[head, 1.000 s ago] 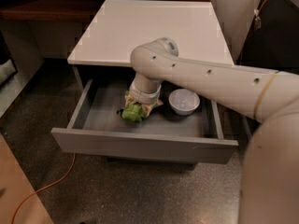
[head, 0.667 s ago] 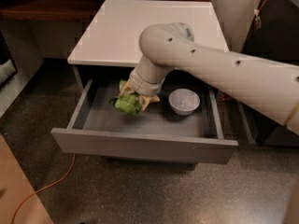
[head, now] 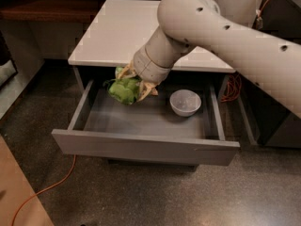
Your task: Pick green rice chip bag from top drawer and place on counter
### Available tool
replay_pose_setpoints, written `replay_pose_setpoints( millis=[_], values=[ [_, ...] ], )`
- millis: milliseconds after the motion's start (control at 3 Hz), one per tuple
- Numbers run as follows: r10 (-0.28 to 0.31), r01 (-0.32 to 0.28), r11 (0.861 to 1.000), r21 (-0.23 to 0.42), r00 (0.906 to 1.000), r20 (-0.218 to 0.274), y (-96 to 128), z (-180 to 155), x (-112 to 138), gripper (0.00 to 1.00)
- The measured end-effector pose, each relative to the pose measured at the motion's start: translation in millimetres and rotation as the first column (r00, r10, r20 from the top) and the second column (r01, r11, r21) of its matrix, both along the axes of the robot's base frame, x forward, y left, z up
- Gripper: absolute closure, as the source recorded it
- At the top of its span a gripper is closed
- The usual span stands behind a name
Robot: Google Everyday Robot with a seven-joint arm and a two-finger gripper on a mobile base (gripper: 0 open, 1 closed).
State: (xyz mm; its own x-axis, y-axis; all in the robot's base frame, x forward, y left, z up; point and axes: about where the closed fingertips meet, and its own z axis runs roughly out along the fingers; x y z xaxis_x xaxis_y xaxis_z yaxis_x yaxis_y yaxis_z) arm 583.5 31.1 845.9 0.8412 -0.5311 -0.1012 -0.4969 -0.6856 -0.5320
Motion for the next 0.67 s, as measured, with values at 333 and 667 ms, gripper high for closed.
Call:
replay_pose_setpoints(
  millis=[333,667],
  values=[
    [-0.025,0.024,0.999,0.038,0.999,0.038,-3.4,45.7,3.3,1.0],
    [-0.053,0.05,0.998,0.033,0.9951,0.083,-6.7,73.2,16.2,1.0]
  ],
)
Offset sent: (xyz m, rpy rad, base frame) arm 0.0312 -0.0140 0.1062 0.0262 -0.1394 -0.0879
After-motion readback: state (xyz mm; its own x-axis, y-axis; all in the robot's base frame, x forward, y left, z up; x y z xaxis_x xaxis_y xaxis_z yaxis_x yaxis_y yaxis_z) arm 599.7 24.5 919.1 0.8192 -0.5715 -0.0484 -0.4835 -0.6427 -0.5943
